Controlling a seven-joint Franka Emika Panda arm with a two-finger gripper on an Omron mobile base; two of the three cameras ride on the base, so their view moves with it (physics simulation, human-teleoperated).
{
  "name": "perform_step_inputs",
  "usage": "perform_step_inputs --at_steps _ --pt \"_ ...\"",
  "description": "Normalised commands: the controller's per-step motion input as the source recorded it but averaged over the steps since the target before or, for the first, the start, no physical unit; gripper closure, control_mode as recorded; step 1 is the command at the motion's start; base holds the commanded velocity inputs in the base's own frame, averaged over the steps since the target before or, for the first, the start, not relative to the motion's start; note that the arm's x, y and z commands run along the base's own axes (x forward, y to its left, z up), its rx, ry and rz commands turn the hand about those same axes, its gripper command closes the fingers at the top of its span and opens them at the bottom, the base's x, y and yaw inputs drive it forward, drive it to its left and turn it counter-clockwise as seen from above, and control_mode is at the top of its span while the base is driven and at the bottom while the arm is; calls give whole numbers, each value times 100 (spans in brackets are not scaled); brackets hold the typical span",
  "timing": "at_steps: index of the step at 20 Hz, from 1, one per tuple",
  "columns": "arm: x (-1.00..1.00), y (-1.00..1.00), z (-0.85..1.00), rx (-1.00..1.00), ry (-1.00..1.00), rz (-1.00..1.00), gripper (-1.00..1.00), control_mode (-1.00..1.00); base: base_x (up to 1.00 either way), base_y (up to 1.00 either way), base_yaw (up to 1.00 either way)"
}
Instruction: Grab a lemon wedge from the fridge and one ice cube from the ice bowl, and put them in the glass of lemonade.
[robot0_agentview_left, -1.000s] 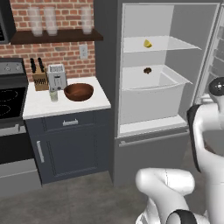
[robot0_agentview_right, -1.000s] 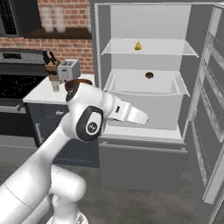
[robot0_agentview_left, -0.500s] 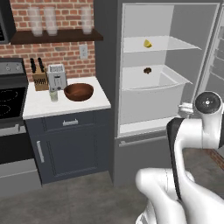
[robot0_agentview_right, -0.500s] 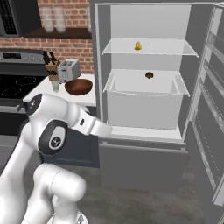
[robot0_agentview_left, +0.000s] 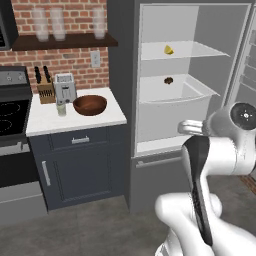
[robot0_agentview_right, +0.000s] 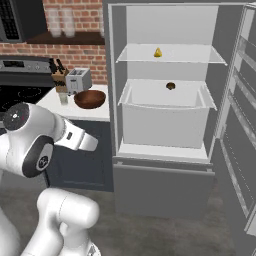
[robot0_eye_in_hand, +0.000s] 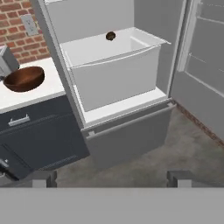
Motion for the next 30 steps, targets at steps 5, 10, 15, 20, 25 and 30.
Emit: perform_step_inputs --at_steps 5,10,15,20,25,30 --pt "-28 51 0 11 -14 20 -100 -100 0 0 0" --pt "-22 -5 -2 0 -2 2 -100 -100 0 0 0" --pt "-30 -9 0 0 -1 0 -100 -100 0 0 0" --pt "-25 -8 0 0 0 0 -100 -100 0 0 0" --pt "-14 0 0 0 0 0 -100 -100 0 0 0" --pt "-12 0 0 0 0 0 -100 100 -10 0 -1"
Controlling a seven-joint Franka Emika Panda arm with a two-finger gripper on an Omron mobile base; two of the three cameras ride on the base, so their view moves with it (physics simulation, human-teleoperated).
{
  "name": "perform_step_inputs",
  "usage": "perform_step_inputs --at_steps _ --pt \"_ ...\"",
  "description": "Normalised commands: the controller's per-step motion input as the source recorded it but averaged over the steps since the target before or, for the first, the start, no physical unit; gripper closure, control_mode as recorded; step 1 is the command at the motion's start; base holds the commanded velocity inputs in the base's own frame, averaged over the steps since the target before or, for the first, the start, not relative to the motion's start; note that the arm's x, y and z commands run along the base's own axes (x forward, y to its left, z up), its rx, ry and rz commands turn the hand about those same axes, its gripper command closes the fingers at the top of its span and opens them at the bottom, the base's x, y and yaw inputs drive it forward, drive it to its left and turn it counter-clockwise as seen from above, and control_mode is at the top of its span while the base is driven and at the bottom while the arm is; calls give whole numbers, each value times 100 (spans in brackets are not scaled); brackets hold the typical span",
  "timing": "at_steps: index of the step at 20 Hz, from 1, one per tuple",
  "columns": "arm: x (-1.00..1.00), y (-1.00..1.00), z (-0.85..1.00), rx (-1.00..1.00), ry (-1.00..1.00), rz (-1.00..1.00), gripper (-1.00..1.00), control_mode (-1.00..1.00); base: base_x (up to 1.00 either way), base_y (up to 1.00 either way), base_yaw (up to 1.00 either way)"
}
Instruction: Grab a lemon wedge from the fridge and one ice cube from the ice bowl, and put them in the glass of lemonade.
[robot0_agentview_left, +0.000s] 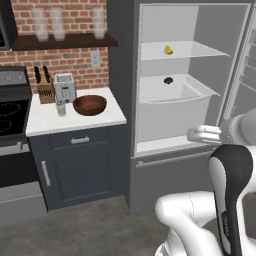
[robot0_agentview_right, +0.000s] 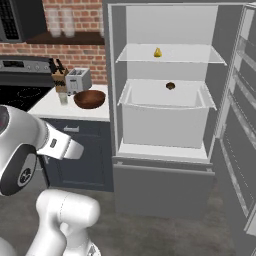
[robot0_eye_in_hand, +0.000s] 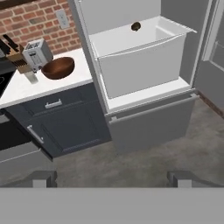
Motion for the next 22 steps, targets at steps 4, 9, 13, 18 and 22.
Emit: perform_step_inputs --at_steps 4,9,13,18,22 --pt "0 0 0 0 0 0 -100 100 -9 -19 -6" --pt "0 0 0 0 0 0 -100 100 -1 -44 -2" --pt "0 0 0 0 0 0 -100 100 1 -57 0" --pt "0 0 0 0 0 0 -100 100 13 -90 2" --pt "0 0 0 0 0 0 -100 100 27 -59 2"
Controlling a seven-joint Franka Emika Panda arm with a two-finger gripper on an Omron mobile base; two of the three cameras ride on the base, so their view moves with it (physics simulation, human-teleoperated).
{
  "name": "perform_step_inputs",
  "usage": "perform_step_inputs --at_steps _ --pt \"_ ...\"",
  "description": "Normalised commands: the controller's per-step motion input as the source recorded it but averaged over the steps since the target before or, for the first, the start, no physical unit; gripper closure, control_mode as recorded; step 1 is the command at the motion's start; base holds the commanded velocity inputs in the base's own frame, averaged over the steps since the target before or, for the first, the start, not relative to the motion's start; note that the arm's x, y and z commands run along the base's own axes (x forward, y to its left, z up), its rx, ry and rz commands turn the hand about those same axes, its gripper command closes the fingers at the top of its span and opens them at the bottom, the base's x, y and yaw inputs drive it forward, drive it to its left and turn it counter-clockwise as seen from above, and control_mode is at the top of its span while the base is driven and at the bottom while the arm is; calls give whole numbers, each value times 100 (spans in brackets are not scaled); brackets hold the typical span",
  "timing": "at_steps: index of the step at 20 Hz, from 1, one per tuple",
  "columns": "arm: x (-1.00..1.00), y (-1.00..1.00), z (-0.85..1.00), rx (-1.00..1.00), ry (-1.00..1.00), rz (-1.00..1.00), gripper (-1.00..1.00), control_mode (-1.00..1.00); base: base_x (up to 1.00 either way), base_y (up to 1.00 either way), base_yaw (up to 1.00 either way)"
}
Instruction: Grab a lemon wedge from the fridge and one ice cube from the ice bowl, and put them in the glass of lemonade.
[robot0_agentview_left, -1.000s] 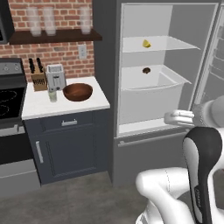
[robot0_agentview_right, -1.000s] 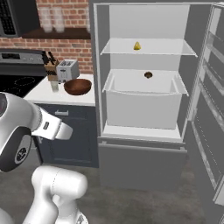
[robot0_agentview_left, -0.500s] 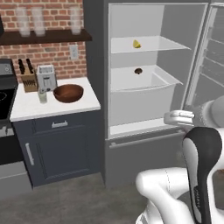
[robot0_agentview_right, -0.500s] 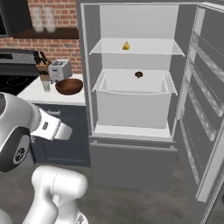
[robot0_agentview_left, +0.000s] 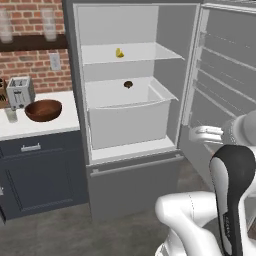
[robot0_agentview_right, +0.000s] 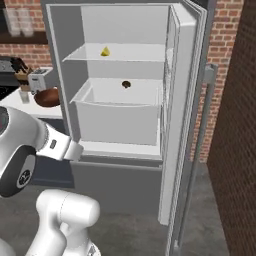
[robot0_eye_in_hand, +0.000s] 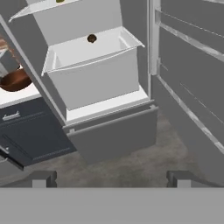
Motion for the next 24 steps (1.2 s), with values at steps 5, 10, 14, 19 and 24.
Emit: perform_step_inputs --at_steps 5,10,14,19,24 --pt "0 0 0 0 0 0 -100 100 51 25 2" --pt "0 0 0 0 0 0 -100 100 44 85 1" --pt "0 0 0 0 0 0 -100 100 35 37 0" --pt "0 0 0 0 0 0 -100 100 21 -29 0" --pt "0 0 0 0 0 0 -100 100 23 -40 0"
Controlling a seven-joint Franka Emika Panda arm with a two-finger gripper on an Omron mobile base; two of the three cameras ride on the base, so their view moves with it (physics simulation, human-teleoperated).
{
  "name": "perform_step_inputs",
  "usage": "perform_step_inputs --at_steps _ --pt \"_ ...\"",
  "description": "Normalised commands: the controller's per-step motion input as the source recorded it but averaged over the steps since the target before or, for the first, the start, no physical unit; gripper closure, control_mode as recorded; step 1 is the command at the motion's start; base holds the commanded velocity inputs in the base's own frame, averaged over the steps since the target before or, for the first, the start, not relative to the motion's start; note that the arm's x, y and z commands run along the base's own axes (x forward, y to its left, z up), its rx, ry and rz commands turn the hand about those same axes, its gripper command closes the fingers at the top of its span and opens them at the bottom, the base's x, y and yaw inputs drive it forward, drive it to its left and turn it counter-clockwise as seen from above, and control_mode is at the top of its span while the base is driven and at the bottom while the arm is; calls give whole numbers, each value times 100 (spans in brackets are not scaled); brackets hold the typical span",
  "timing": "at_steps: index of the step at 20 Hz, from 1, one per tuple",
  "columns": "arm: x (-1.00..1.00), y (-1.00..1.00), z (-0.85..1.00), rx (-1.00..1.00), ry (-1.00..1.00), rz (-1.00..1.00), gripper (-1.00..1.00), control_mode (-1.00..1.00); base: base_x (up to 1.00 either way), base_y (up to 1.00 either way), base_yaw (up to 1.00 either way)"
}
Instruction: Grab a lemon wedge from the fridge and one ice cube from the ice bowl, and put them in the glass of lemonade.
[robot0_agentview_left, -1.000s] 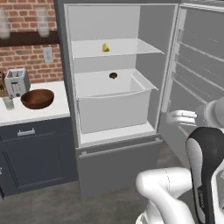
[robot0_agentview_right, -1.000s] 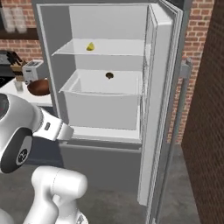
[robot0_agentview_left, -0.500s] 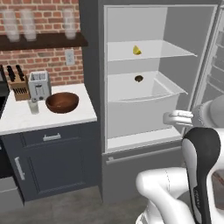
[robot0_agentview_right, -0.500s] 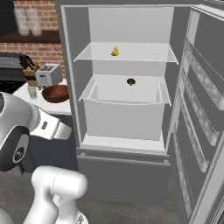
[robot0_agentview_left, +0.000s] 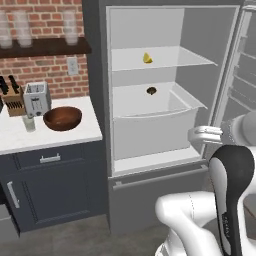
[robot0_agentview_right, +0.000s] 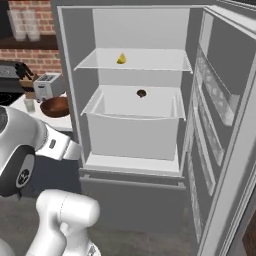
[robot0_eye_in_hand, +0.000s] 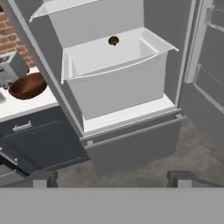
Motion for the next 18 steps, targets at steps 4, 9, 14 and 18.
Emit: perform_step_inputs --at_steps 4,9,14,18 --pt "0 0 0 0 0 0 -100 100 48 -17 0" --pt "0 0 0 0 0 0 -100 100 64 0 0" --pt "0 0 0 0 0 0 -100 100 40 -2 0" --pt "0 0 0 0 0 0 -100 100 28 -14 1"
